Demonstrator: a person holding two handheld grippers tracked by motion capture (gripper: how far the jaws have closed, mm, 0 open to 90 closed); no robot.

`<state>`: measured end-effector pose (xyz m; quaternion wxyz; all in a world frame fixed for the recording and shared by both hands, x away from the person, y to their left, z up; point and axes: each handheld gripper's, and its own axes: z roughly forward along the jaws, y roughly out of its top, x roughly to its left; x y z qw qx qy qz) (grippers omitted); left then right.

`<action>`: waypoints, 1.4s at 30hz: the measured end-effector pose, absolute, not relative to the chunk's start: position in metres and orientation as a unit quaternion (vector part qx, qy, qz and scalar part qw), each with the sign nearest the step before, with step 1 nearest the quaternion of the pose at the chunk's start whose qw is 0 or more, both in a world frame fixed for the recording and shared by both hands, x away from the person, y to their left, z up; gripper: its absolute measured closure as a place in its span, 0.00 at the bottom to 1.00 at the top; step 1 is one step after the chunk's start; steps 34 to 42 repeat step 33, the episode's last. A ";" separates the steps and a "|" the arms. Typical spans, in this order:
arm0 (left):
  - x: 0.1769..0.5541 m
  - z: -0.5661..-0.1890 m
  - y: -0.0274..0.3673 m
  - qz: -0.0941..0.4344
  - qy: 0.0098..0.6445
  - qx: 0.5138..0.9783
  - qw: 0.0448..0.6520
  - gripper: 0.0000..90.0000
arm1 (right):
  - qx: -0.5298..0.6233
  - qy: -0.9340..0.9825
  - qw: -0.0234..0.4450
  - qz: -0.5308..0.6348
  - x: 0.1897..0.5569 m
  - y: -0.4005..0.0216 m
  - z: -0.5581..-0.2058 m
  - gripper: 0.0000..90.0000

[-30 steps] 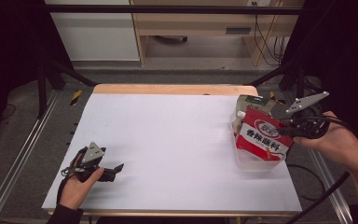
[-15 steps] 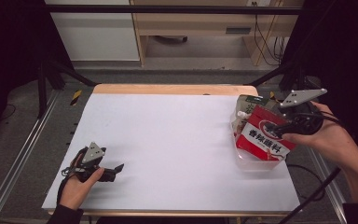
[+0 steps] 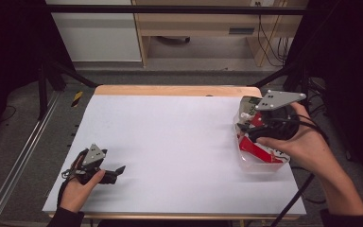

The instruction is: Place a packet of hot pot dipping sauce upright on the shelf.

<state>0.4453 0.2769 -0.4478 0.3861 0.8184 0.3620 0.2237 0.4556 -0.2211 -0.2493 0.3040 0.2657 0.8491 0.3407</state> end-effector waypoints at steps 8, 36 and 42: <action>0.445 -0.448 0.277 0.223 0.362 0.818 0.386 0.07 | 0.260 0.848 0.281 0.366 0.451 -0.191 -0.273 0.17; 0.446 -0.448 0.278 0.226 0.361 0.817 0.389 0.06 | 0.333 0.819 0.198 0.423 0.439 -0.124 -0.420 0.11; 0.446 -0.448 0.278 0.226 0.361 0.817 0.389 0.06 | 0.333 0.819 0.198 0.423 0.439 -0.124 -0.420 0.11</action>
